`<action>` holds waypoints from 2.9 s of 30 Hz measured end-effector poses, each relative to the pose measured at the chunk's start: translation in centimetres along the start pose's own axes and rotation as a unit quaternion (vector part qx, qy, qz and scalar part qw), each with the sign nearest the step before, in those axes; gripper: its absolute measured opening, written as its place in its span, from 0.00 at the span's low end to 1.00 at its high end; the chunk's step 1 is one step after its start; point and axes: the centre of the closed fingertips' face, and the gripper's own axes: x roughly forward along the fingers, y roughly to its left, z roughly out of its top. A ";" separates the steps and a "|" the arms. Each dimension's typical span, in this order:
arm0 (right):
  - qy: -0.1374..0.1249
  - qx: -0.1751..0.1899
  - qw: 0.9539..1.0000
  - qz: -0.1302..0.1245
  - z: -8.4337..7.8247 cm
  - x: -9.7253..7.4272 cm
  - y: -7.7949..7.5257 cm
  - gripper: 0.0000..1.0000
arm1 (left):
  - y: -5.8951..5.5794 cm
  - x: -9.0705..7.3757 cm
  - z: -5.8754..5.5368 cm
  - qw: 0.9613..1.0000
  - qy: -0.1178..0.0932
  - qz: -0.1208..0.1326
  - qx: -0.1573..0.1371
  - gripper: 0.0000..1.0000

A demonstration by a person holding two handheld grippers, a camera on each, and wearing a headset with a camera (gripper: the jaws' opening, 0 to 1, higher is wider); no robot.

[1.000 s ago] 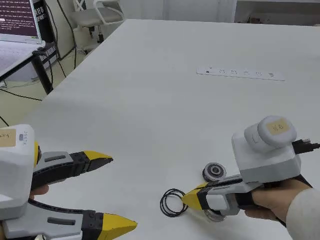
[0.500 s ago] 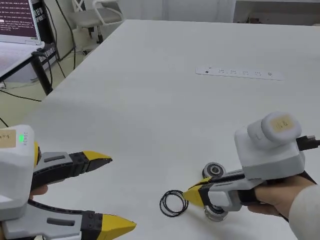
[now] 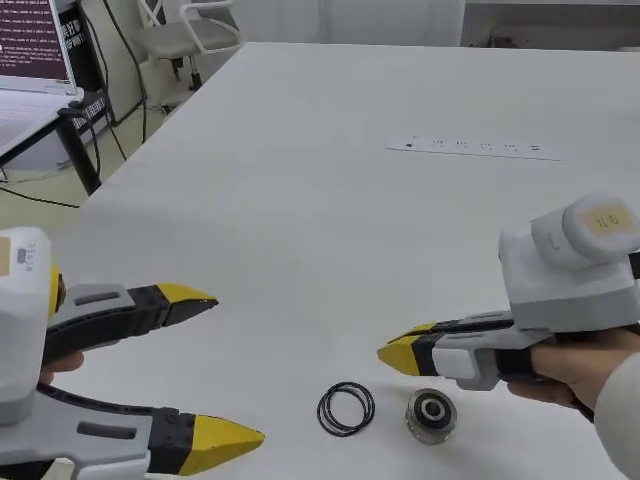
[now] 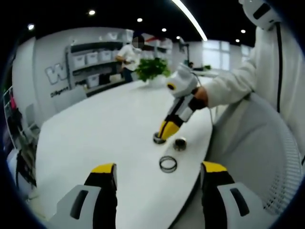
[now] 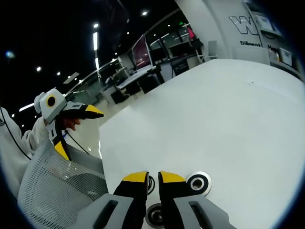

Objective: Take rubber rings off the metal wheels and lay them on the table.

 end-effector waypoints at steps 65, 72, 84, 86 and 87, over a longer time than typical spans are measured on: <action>0.042 -0.131 0.988 -0.071 -3.8 -0.9 -6.1 0.28 | 1.0 18.5 2.8 0.993 -0.001 -0.097 0.070 0.48; 0.038 -0.136 0.987 -0.075 -3.6 -0.9 -6.3 0.25 | 0.0 19.6 1.3 0.991 0.012 -0.106 0.074 0.29; 0.041 -0.148 0.985 -0.080 -3.6 -1.0 -6.3 0.22 | -0.3 20.1 0.3 0.991 0.029 -0.115 0.066 0.14; 0.040 -0.155 0.984 -0.079 -3.5 -1.1 -6.2 0.20 | -0.4 20.1 0.3 0.990 0.029 -0.117 0.071 0.14; 0.042 -0.157 0.984 -0.079 -3.6 -1.1 -6.3 0.20 | -0.4 20.1 0.4 0.990 0.029 -0.116 0.069 0.14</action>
